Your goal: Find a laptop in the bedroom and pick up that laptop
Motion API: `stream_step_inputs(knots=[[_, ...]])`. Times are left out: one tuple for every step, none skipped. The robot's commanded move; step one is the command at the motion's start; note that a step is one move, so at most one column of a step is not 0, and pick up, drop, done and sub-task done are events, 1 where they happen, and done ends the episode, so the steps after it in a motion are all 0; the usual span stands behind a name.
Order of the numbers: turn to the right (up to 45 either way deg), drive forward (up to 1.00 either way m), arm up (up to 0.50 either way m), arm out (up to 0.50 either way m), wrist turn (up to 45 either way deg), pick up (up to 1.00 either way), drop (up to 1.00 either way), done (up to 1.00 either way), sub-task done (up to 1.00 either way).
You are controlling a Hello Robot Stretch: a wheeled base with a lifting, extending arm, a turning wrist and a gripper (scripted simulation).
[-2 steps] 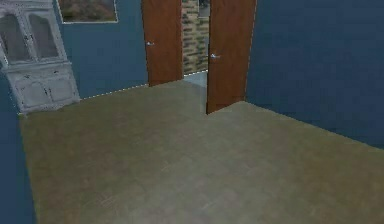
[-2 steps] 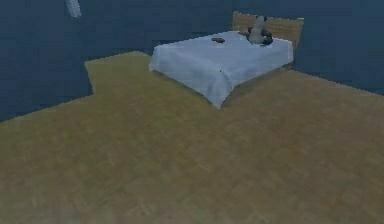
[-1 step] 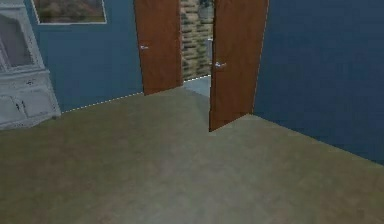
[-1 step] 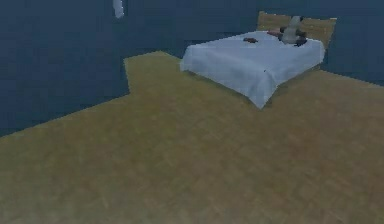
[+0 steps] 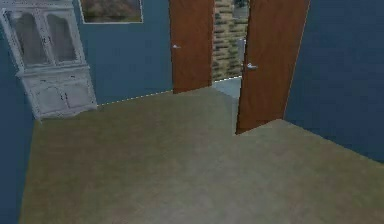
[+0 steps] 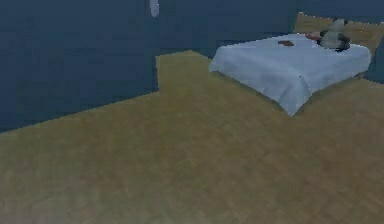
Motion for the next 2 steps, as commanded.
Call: stream_step_inputs(knots=[[0.0, 1.0, 0.0, 0.0, 0.0, 0.0, 0.0, 0.0, 0.0], [0.0, 1.0, 0.0, 0.0, 0.0, 0.0, 0.0, 0.0, 0.0]])
